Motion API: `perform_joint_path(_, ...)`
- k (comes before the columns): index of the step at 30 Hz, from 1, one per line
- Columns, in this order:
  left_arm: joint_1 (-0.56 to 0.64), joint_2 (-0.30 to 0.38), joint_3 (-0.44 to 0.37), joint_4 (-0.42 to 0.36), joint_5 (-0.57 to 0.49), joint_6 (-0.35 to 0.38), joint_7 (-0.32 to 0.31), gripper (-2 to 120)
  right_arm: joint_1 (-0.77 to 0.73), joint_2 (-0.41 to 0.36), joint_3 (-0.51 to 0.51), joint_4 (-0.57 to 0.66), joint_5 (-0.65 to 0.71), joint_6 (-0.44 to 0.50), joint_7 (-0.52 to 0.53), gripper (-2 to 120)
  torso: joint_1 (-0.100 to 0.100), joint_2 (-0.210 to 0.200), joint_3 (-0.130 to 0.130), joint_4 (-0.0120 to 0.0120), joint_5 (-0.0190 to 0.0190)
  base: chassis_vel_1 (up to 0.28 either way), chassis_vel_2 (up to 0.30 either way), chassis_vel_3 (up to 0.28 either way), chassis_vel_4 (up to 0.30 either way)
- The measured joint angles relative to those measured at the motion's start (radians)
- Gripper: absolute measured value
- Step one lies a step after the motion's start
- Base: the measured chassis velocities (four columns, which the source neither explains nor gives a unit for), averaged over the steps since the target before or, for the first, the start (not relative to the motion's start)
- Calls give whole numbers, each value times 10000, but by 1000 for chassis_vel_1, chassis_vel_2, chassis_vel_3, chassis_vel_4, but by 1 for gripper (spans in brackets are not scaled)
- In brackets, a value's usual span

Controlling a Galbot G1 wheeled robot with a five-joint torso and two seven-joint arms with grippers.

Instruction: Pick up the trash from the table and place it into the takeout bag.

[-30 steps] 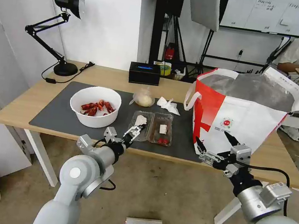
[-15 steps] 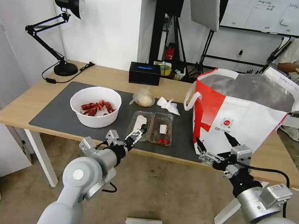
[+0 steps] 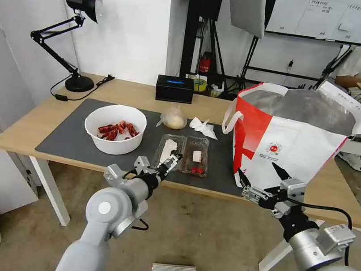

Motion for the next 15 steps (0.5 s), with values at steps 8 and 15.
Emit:
perform_joint_path(8, -68, -31, 7, 139, 76, -7, 11, 100, -28, 52, 17, 14, 35, -2, 13, 100, 0, -1, 0, 0, 0, 0, 0, 0, 0)
perform_joint_path(15, -198, -88, -1, 307, 122, -87, -8, 100, -12, 109, -17, -2, 22, -2, 14, 100, 0, -1, 0, 1, 0, 0, 0, 0, 0)
